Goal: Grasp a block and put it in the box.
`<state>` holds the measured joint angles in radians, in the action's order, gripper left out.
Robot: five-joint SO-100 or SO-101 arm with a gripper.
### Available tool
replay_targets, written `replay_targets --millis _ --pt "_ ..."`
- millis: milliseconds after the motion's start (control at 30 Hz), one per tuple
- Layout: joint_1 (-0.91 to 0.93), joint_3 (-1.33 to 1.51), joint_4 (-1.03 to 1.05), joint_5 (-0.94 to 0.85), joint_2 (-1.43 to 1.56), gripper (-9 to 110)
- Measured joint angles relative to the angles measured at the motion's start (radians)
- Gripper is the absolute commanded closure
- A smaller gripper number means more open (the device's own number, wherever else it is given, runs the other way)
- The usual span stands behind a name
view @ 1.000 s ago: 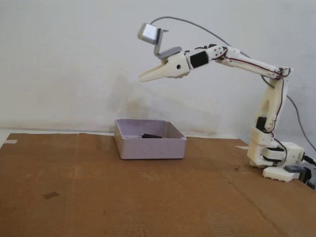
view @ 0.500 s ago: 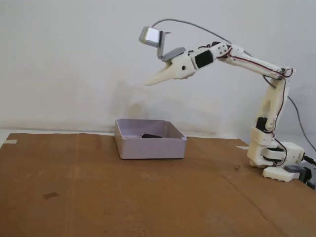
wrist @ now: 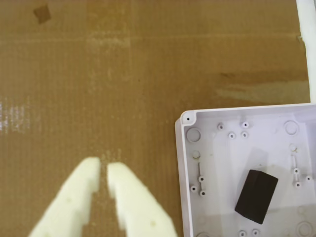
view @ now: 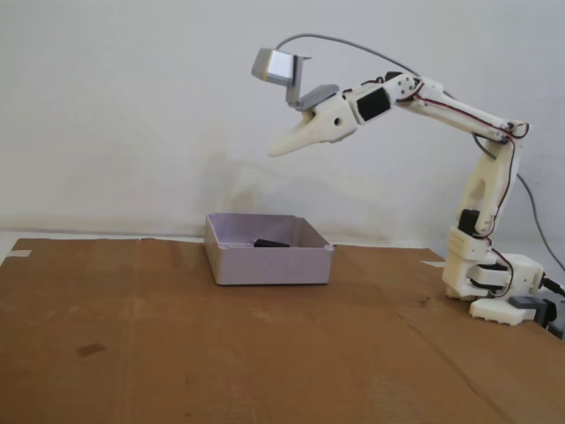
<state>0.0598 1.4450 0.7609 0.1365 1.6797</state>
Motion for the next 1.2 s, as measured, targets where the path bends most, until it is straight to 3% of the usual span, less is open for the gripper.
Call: replay_targets --millis 800,1200 --pt "-0.089 0.005 0.0 0.0 0.046 101" --pt "-0.089 0.357 0.0 0.0 0.354 101"
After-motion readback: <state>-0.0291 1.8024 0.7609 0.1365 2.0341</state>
